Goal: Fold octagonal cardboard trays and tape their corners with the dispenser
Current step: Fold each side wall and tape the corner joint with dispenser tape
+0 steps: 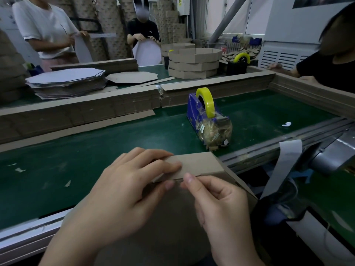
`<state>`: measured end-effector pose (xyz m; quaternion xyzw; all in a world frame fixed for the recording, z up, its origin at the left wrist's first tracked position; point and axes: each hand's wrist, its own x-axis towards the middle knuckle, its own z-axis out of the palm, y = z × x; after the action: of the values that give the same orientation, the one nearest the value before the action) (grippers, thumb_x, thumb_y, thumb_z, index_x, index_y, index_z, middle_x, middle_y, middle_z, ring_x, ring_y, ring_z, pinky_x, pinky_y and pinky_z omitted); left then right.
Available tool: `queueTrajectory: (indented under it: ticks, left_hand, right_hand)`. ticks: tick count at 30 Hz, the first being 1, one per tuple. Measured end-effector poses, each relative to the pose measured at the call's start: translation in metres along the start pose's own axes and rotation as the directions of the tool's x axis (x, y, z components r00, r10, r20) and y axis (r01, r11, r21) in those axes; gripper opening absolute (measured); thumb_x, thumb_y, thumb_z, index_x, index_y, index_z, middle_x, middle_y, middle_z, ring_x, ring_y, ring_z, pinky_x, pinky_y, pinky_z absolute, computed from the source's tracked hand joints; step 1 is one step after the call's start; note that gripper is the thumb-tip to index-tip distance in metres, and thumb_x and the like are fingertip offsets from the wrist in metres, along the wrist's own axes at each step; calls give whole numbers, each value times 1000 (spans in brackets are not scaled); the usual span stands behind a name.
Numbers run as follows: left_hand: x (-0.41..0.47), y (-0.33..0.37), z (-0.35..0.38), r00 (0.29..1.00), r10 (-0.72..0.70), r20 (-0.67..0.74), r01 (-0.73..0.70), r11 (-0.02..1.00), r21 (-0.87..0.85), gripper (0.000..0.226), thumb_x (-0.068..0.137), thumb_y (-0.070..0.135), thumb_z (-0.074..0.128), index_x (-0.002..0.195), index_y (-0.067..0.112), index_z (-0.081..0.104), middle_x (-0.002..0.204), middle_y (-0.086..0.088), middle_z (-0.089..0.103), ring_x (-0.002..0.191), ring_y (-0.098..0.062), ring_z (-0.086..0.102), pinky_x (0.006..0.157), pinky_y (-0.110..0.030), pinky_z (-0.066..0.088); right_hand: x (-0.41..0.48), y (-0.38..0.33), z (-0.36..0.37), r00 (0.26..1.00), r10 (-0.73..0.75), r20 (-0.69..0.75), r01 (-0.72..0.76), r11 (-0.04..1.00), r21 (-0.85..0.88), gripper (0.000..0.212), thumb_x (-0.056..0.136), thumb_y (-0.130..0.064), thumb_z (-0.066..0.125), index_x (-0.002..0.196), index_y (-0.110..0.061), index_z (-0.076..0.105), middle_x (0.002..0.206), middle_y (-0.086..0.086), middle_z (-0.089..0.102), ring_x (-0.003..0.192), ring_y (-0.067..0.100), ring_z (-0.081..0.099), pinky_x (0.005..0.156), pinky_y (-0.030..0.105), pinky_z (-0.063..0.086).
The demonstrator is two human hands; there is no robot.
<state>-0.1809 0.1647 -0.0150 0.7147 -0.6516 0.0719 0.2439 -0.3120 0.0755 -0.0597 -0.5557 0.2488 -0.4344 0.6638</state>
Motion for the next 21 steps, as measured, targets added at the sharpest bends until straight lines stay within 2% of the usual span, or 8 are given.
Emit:
queueTrajectory:
  ticks: [2, 4, 7, 10, 13, 16, 19, 21]
  left_hand:
    - [-1, 0, 0, 1000, -2, -4, 2, 1000, -14, 36, 91, 43, 45, 110, 25, 70, 121, 13, 62, 105, -16, 60, 79, -43, 52]
    - [-3, 0, 0, 1000, -8, -10, 8, 999, -35, 34, 90, 44, 46, 108, 26, 69, 121, 14, 62, 106, -13, 60, 81, -41, 51]
    - [-4, -1, -1, 997, -63, -40, 59, 993, -101, 25, 86, 48, 47, 105, 34, 55, 119, 22, 59, 107, -6, 57, 82, -35, 44]
    - [-4, -1, -2, 1000, -2, 4, 3, 998, -57, 28, 90, 42, 46, 116, 45, 55, 122, 22, 56, 109, -8, 56, 84, -35, 45]
    - [-4, -3, -6, 998, 35, 55, -34, 999, -29, 36, 94, 40, 42, 123, 46, 62, 125, 13, 58, 109, -15, 57, 82, -42, 50]
    - [-3, 2, -9, 998, -49, 35, 52, 992, -113, 34, 92, 49, 43, 116, 47, 67, 120, 17, 60, 108, -10, 57, 84, -42, 49]
    - [2, 14, -1, 984, -162, -71, 159, 986, -41, 34, 87, 57, 42, 97, 48, 73, 108, 18, 68, 100, -9, 63, 96, -48, 45]
    - [6, 20, 6, 963, -219, -155, 226, 974, 29, 35, 83, 58, 44, 80, 42, 75, 98, 16, 71, 93, -12, 68, 100, -56, 42]
  right_hand:
    - [-1, 2, 2, 999, 37, -30, -37, 999, 5, 26, 65, -46, 82, 63, -21, 76, 34, -9, 48, 31, -1, 42, 39, 7, 28]
    - [-1, 4, 2, 996, 68, -53, -67, 998, 8, 34, 56, -52, 70, 64, -20, 77, 34, -9, 47, 31, 0, 41, 38, 8, 29]
    - [-1, 5, 2, 994, 91, -64, -93, 995, -31, 40, 52, -58, 66, 64, -21, 77, 34, -8, 47, 31, 1, 41, 38, 10, 28]
    - [-2, 4, 0, 994, 100, -33, -102, 993, -51, 40, 54, -59, 65, 63, -21, 76, 34, -8, 47, 31, 1, 41, 38, 10, 27]
    - [-3, -2, -6, 988, 132, 77, -127, 990, -63, 29, 69, -42, 70, 64, -14, 76, 34, -9, 47, 31, 0, 43, 38, 8, 29]
    - [-3, -9, -13, 967, 175, 187, -164, 984, -75, 14, 82, -13, 69, 71, -9, 75, 34, -8, 49, 31, -1, 45, 38, 7, 31]
    - [-2, -8, -16, 967, 167, 191, -147, 982, -116, 13, 83, -12, 68, 72, -8, 74, 35, -8, 49, 32, -1, 43, 39, 7, 30]
    - [-1, -6, -15, 967, 176, 184, -154, 980, -126, 14, 83, -15, 69, 71, -9, 74, 36, -8, 49, 33, -1, 41, 39, 8, 29]
